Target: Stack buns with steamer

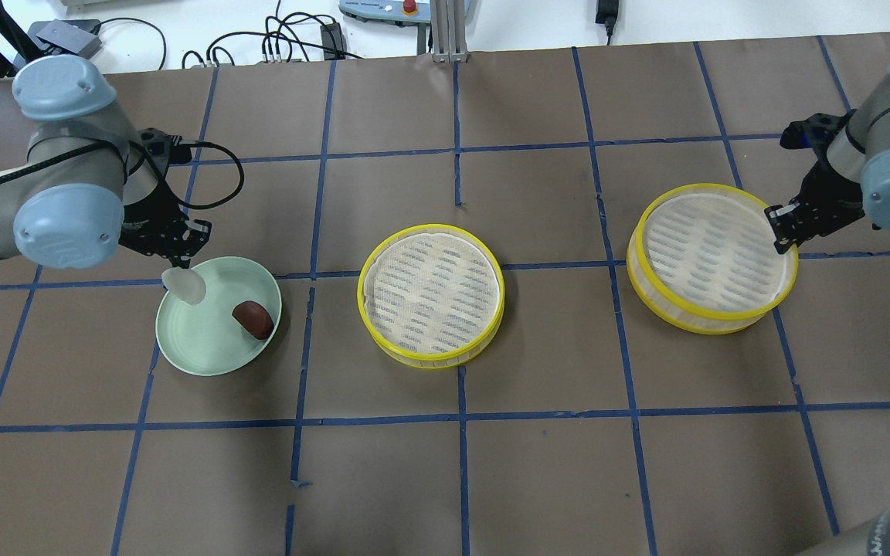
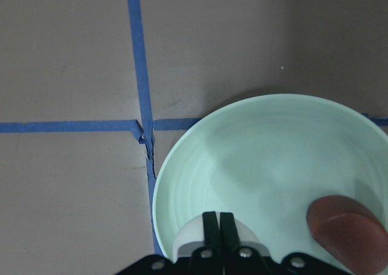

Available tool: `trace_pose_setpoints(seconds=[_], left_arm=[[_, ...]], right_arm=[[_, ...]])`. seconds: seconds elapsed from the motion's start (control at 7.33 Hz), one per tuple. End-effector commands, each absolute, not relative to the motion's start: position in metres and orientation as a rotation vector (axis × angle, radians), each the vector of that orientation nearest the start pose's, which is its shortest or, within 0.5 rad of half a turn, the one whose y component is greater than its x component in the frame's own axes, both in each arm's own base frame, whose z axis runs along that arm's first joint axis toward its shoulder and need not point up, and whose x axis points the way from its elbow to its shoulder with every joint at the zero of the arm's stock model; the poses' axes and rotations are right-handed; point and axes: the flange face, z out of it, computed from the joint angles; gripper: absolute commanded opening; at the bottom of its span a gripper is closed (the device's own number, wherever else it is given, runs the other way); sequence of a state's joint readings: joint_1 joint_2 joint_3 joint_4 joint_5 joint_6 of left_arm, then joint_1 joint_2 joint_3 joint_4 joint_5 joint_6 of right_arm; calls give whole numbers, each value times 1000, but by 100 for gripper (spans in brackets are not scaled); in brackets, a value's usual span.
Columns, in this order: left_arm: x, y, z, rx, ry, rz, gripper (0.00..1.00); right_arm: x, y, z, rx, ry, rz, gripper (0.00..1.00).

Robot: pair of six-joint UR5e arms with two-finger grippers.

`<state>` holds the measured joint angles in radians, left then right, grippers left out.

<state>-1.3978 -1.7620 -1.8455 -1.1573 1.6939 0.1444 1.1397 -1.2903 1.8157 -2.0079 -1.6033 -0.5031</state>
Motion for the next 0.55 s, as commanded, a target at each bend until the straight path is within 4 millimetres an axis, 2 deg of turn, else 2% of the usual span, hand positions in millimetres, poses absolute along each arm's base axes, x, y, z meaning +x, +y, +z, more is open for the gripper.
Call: trace_pose_setpoints(seconds=[0.0,0.14,0.41], left_arm=[[-125,-543,328,-175,3107,34,6],[-176,-539,331,-277,3196,24,6],[-259,-513,321,-336,3226,62,6]], right_arm=[[-106,-540,342,-116,3120,187,7],[-104,-537,342,-116,3117,196,7],[-92,-538,341,-89,3110,193,7]])
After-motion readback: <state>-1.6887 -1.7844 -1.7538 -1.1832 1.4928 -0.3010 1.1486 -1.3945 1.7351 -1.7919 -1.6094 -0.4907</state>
